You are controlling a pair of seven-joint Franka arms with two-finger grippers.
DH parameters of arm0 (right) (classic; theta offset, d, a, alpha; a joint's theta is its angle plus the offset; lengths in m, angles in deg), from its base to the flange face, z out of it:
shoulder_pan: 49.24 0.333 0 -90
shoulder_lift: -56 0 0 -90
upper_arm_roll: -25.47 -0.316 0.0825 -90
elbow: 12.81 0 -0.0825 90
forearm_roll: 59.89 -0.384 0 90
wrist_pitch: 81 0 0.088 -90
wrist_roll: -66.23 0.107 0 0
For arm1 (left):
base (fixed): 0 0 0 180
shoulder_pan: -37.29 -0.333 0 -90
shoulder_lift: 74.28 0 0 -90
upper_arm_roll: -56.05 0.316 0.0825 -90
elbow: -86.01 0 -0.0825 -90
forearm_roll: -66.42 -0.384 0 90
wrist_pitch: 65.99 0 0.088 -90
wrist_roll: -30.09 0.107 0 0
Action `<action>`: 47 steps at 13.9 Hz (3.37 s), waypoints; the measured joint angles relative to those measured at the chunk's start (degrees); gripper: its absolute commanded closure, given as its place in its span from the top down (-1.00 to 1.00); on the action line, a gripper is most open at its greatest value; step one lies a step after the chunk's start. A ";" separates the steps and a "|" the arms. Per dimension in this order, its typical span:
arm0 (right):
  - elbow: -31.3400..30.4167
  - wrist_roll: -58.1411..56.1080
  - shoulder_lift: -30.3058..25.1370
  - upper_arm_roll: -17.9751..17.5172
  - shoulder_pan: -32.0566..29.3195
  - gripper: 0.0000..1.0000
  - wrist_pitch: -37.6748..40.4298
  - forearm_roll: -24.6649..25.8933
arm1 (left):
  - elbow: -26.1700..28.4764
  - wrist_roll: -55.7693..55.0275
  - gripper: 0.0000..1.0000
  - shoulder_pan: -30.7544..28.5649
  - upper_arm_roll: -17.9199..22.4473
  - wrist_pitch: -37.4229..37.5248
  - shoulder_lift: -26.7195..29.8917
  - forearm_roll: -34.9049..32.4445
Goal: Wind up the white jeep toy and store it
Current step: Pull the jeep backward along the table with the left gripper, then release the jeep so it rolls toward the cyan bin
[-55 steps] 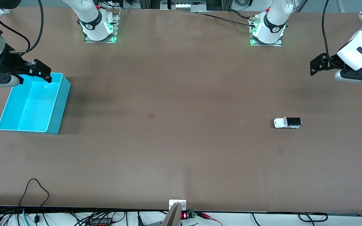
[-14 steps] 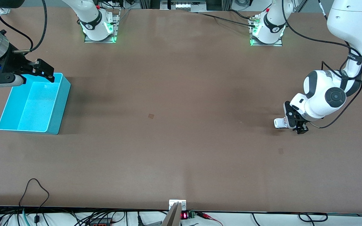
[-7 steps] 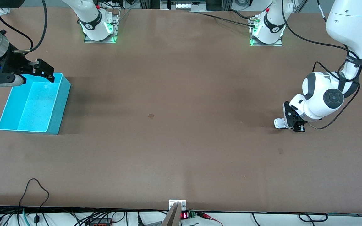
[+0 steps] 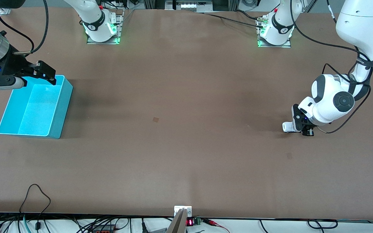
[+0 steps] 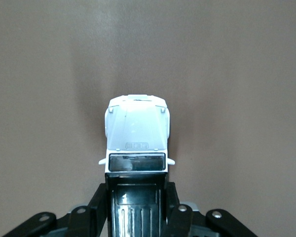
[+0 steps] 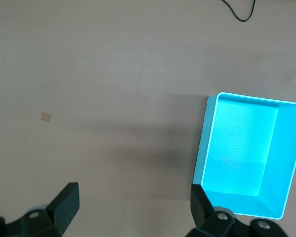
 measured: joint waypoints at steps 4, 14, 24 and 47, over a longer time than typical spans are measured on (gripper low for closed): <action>0.00 0.00 0.00 0.00 0.00 1.00 0.00 0.00 | -0.63 6.32 -0.57 -5.35 0.03 0.17 -0.36 0.00; 0.00 0.01 0.00 0.01 0.00 1.00 0.00 0.00 | -5.67 16.82 -0.55 -15.77 -0.09 1.02 -3.45 0.00; 0.00 0.01 0.00 0.01 0.00 1.00 0.00 0.00 | -7.35 18.46 1.00 -18.64 -0.09 1.04 -4.51 0.00; 0.00 0.01 0.00 0.02 0.00 1.00 0.00 0.00 | -34.02 -28.09 1.00 -10.38 -12.94 54.97 1.04 0.00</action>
